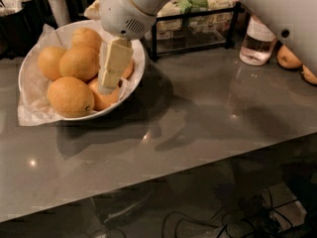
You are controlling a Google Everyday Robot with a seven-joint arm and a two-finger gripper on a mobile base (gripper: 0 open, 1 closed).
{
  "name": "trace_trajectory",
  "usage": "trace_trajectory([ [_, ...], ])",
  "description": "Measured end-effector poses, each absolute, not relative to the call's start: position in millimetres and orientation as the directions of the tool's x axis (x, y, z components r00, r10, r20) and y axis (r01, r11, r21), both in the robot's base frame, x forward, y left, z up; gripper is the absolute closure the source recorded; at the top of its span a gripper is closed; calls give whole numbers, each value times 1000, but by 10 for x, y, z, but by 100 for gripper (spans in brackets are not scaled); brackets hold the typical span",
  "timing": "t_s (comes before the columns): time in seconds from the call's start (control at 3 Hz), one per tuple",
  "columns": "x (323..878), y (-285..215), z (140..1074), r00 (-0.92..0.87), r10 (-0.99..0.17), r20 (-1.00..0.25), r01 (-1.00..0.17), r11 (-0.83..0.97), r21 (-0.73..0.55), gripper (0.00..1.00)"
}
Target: Pick orange from white bowl
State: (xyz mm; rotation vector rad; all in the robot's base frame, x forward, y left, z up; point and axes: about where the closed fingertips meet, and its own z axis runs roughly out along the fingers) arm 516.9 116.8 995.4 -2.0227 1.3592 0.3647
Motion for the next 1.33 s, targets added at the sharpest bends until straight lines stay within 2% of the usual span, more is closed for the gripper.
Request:
trace_trajectory([
  [0.33,5521,1263,10076,470,-691,-549,-862,-225,-454,0],
  [0.67,5537,1270,10104,474,-688,-550,-859,-223,-461,0],
  [1.0,5536,1270,10104,474,-688,-550,-859,-223,-461,18],
  [1.33,5536,1271,10104,474,-688,-550,-859,-223,-461,41],
])
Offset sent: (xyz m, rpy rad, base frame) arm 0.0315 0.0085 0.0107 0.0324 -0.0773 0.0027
